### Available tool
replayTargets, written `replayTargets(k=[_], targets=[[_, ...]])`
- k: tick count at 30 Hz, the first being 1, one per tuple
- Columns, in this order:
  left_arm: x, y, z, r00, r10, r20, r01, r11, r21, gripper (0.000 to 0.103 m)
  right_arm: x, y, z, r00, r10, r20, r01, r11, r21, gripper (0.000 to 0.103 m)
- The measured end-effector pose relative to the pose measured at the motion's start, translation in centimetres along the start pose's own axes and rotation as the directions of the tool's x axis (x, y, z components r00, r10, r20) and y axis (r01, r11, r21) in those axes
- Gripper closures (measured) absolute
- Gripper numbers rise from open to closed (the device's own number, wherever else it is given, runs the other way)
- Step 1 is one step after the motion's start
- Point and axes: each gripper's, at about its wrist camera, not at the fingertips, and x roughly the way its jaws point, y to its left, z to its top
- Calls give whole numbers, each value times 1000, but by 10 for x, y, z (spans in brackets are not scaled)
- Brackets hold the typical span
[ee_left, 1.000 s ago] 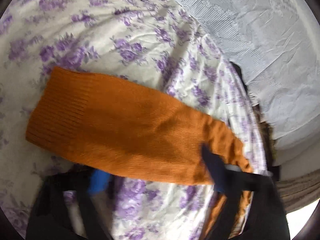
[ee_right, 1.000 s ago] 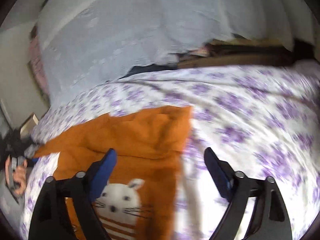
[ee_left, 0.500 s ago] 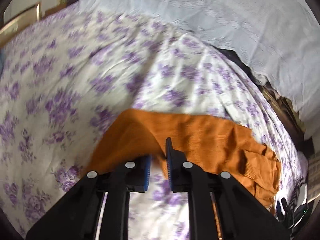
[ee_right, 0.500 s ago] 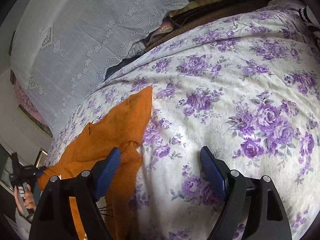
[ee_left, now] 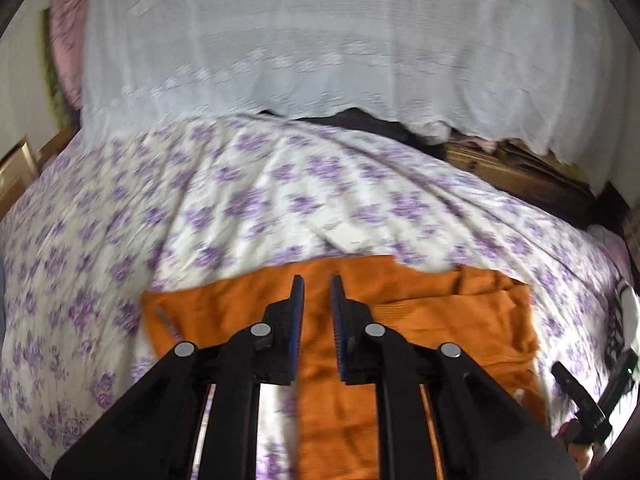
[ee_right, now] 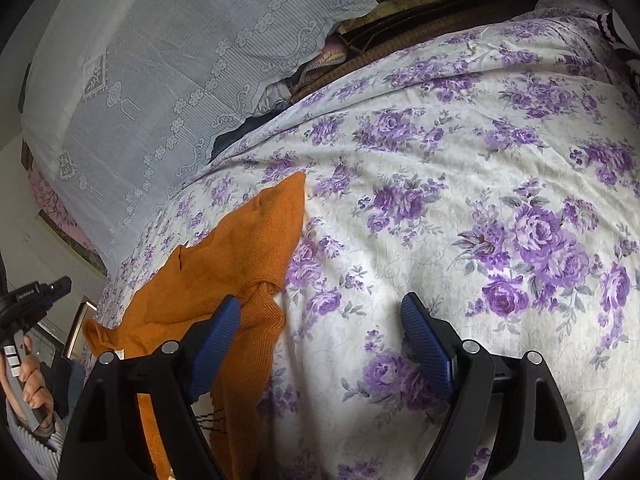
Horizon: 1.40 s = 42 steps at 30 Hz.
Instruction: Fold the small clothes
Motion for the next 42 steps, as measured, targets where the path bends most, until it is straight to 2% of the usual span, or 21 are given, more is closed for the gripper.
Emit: replayTargets(k=[1, 3, 4, 5, 7, 10, 13, 20, 21, 23, 24, 26, 31, 34, 37, 39, 40, 41, 42], targets=[[-1, -6, -1, 1000, -17, -5, 17, 1000, 9, 89, -1, 0, 0, 1000, 2, -1, -2, 1000, 0, 19], [0, -8, -7, 999, -38, -38, 38, 999, 1, 76, -1, 0, 0, 1000, 6, -3, -6, 1000, 0, 19], [0, -1, -14, 998, -41, -55, 39, 999, -22, 49, -1, 0, -1, 1000, 7, -5, -7, 1000, 0, 19], [0, 9, -21, 997, -38, -64, 35, 998, -55, 32, -1, 0, -1, 1000, 8, -6, -8, 1000, -1, 18], [0, 35, -37, 997, -33, -77, 22, 991, -131, 27, -1, 1, -1, 1000, 10, -10, -10, 1000, -8, 15], [10, 83, -70, 988, -68, -142, 23, 956, -293, 27, -1, 3, -2, 1000, 6, -12, -6, 1000, -18, 14], [22, 109, -89, 977, -119, -175, 43, 921, -388, 28, -1, 3, -2, 1000, 5, -12, -5, 1000, -18, 14], [40, 101, -72, 975, -180, -127, 103, 881, -461, 31, 0, 4, -2, 1000, 6, -16, -6, 1000, -30, 10], [44, 98, -69, 979, -163, -122, 89, 881, -464, 31, 0, 5, -2, 1000, 5, -17, -6, 999, -33, 10], [48, 98, -65, 989, -80, -127, 13, 887, -461, 31, 0, 5, -2, 1000, 5, -19, -6, 999, -36, 9], [51, 101, -65, 990, -30, -140, -39, 885, -465, 31, 1, 5, -2, 1000, 6, -19, -7, 999, -36, 9], [59, 111, -67, 985, 18, -174, -101, 869, -485, 31, 1, 6, -3, 1000, 4, -19, -5, 999, -36, 9], [75, 148, -63, 977, 51, -205, -160, 814, -558, 31, 1, 6, -3, 1000, 2, -21, -3, 999, -41, 8], [75, 158, -48, 979, 63, -193, -163, 809, -565, 31, 2, 7, -3, 1000, 0, -22, -1, 999, -43, 8], [81, 161, -35, 978, 53, -204, -157, 827, -540, 30, 3, 8, -3, 1000, 0, -24, -1, 999, -46, 7], [88, 165, -38, 974, 34, -225, -158, 814, -559, 32, 3, 8, -3, 1000, 0, -24, -1, 999, -46, 7], [91, 167, -38, 972, 23, -232, -153, 815, -559, 43, 3, 8, -3, 1000, 0, -24, -1, 999, -46, 7], [96, 169, -40, 969, 17, -245, -154, 820, -551, 62, 3, 8, -3, 1000, 0, -24, -1, 999, -46, 7], [99, 172, -42, 967, 21, -253, -161, 823, -544, 68, 3, 8, -3, 1000, 0, -24, -1, 999, -46, 7]])
